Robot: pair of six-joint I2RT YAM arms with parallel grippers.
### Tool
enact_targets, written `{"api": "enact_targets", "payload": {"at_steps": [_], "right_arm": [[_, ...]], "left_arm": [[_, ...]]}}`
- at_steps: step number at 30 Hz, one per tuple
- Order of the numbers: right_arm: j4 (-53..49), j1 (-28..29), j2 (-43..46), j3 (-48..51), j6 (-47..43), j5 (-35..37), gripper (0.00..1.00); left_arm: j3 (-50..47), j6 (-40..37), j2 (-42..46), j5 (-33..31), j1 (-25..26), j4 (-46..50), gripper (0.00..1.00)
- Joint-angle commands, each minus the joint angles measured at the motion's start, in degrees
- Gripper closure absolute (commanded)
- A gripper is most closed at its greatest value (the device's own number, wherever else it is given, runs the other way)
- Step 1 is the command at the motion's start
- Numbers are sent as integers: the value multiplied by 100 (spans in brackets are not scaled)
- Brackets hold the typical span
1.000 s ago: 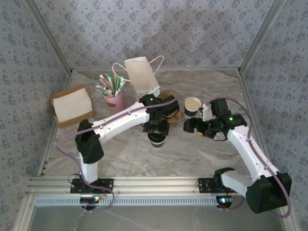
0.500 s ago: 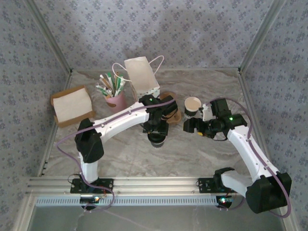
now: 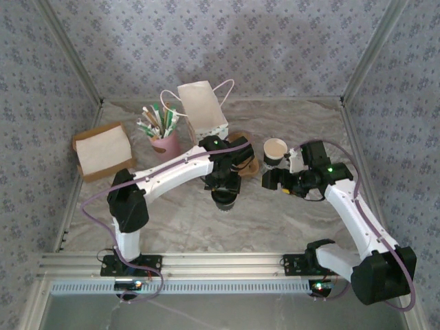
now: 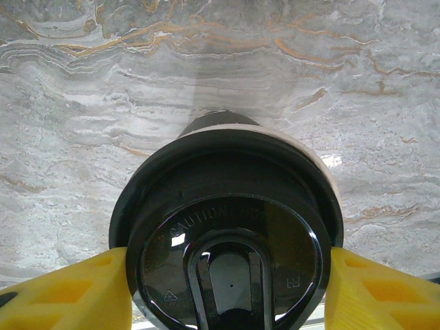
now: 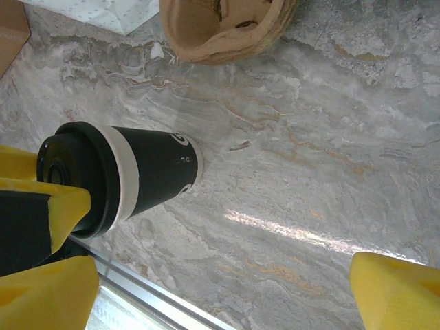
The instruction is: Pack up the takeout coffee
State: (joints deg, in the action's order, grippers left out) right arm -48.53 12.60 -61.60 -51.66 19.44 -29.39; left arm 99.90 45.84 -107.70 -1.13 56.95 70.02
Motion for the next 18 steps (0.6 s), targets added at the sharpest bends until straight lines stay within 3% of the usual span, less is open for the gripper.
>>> {"api": "enact_targets", "payload": {"at_steps": [1,18], "right_arm": [[-16,-30,5,33,-108,-78,4],[-15,-38,7,44,-115,-94,4]], "left_arm": [[90,-29,80,-88,-28,137,39],[337,-20,204,-248,0,239,40]]}}
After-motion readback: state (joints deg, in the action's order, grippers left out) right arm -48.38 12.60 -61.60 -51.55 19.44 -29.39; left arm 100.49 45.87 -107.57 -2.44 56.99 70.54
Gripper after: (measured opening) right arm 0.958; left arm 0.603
